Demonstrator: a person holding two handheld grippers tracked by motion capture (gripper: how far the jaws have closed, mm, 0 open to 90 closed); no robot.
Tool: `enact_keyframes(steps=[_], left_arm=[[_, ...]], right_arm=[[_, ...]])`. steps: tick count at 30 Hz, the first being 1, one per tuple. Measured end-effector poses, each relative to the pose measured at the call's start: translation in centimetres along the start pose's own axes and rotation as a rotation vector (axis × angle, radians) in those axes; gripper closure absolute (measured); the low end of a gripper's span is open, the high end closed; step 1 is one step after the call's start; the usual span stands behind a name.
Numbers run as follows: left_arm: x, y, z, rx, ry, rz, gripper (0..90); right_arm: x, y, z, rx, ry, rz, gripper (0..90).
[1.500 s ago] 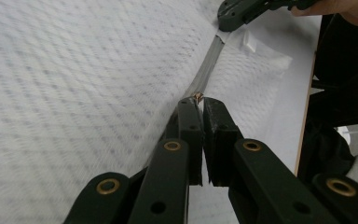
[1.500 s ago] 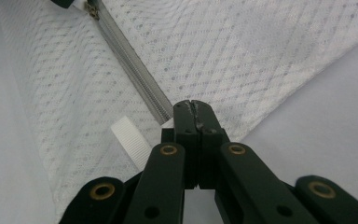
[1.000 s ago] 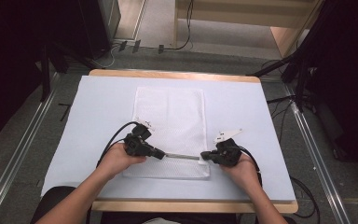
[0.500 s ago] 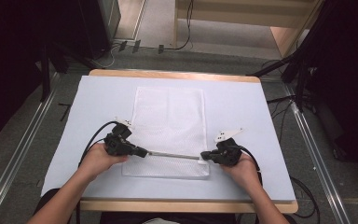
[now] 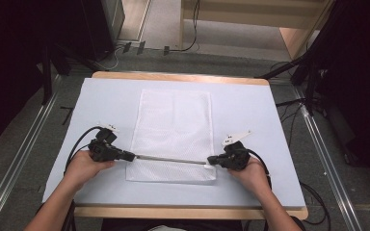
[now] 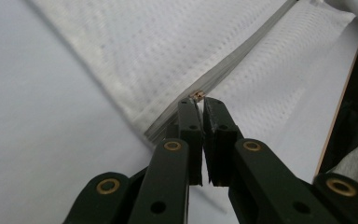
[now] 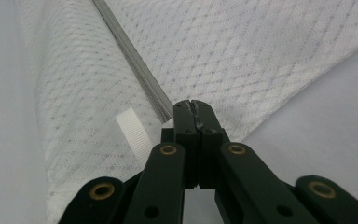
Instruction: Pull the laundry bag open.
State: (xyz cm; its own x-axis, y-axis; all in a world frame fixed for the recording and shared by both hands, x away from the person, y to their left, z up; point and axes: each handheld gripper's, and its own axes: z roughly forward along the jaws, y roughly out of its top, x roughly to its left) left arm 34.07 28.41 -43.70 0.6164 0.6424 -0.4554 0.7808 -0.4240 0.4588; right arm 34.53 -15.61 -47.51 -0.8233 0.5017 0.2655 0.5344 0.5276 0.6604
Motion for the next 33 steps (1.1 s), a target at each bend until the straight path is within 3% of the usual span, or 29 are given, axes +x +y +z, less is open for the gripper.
enact_keyframes(steps=[7,9,17,21,24,30,33], left_arm=[[1.0,-1.6,-1.4,-0.024,0.024,-0.045,88.0],[1.1,-1.9,-1.5,-0.034,0.015,-0.055,88.0],[1.1,-2.5,-1.3,-0.039,0.012,-0.049,85.5],[1.4,-2.5,-1.8,-0.088,0.013,-0.046,73.2],[1.5,-2.5,-2.0,-0.115,0.030,-0.032,62.9],[1.1,-2.2,-2.2,-0.152,0.087,0.037,49.5],[1.0,-2.1,-2.4,-0.172,0.127,0.051,41.6]], right_arm=[[0.0,0.2,0.0,0.011,0.000,-0.015,90.0],[-0.1,0.2,0.0,0.012,0.004,-0.018,90.0],[-0.2,0.4,0.0,0.023,0.018,-0.013,90.0],[0.0,0.8,-0.1,0.046,0.029,-0.029,80.8],[0.0,1.1,-0.3,0.023,0.004,-0.033,71.1],[-0.9,1.0,-1.2,-0.025,-0.045,0.020,59.8],[-1.6,0.9,-1.5,-0.057,-0.079,0.046,49.8]])
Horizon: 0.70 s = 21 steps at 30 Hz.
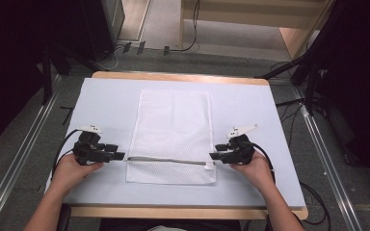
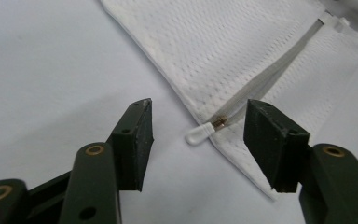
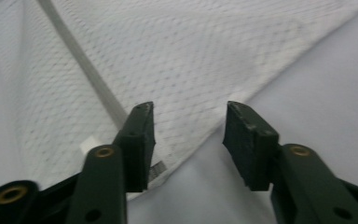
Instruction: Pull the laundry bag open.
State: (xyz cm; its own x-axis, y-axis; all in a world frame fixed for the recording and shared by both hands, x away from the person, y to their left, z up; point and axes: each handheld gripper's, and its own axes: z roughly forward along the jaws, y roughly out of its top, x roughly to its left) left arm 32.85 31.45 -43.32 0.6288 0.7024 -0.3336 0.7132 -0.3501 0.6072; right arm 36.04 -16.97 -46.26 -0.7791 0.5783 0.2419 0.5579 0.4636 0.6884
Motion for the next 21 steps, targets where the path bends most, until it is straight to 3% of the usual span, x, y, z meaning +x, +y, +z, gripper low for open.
enact_keyframes(steps=[6,12,21], left_arm=[[1.0,0.0,-0.2,-0.007,0.043,-0.027,36.1],[1.8,-0.1,-0.2,0.002,0.076,-0.071,35.2],[2.4,0.1,-0.5,-0.033,0.074,-0.116,30.5]], right_arm=[[-1.4,-0.3,-0.7,-0.035,-0.060,0.073,40.4],[-2.6,-0.9,-1.1,-0.041,-0.113,0.144,38.2],[-3.0,-1.2,-1.2,-0.037,-0.135,0.170,35.7]])
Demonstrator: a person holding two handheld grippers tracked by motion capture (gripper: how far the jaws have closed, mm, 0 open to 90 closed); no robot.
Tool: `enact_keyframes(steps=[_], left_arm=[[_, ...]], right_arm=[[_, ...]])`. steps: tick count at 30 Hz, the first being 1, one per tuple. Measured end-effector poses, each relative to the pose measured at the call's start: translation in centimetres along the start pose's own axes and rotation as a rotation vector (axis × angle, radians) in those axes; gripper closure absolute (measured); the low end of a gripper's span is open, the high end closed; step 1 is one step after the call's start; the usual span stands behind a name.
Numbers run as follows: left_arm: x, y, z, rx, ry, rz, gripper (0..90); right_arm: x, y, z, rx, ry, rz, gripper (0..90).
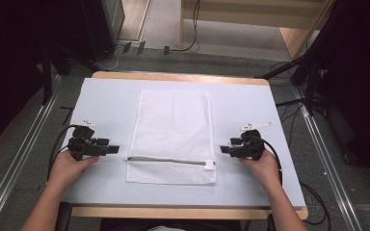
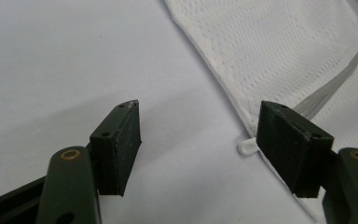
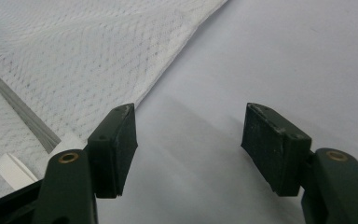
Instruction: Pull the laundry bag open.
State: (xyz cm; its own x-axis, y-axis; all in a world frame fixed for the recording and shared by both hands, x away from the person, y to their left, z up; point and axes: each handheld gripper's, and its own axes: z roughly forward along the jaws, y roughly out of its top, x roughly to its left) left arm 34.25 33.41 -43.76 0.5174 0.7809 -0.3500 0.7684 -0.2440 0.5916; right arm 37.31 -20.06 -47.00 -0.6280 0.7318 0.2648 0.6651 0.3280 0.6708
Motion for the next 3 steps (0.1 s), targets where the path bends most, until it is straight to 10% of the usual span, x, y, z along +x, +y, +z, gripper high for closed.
enact_keyframes(steps=[3], left_arm=[[0.19,0.03,-0.13,-0.014,-0.002,0.011,27.4]], right_arm=[[-0.09,-0.08,0.13,0.006,-0.006,-0.004,33.2]])
